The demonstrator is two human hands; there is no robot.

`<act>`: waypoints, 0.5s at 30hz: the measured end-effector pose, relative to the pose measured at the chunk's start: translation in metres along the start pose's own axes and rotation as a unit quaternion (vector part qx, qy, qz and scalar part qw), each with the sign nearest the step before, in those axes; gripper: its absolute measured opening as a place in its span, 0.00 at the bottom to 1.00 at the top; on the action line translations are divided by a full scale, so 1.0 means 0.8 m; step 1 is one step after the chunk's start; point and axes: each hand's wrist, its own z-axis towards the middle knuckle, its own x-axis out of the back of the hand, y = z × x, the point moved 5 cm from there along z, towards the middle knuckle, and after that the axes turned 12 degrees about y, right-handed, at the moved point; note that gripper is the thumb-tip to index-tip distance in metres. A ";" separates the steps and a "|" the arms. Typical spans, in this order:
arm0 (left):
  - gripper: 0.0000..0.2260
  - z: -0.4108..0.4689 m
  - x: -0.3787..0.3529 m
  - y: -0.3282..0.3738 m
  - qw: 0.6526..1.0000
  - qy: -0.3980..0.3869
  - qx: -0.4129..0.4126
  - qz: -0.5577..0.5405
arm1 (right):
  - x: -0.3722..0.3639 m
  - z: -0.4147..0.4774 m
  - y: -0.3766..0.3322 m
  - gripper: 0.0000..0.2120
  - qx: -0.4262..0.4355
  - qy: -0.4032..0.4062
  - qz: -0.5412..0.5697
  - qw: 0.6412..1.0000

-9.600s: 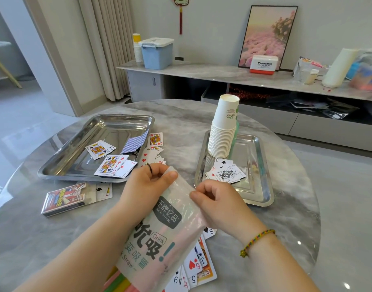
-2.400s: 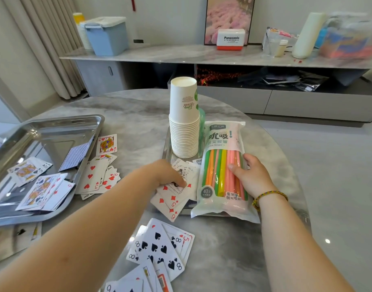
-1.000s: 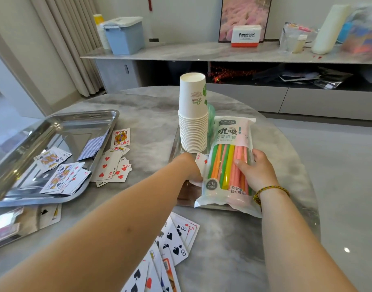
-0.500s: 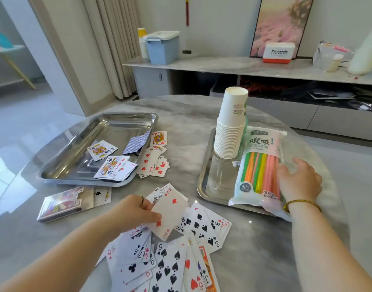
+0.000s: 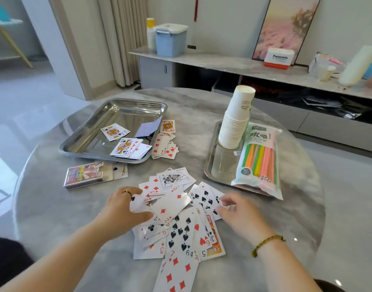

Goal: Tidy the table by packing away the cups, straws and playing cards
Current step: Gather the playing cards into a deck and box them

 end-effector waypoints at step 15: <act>0.51 -0.115 -0.067 0.014 0.981 -0.063 -0.127 0.134 | -0.041 -0.044 0.018 0.22 -0.133 -0.065 0.125 0.981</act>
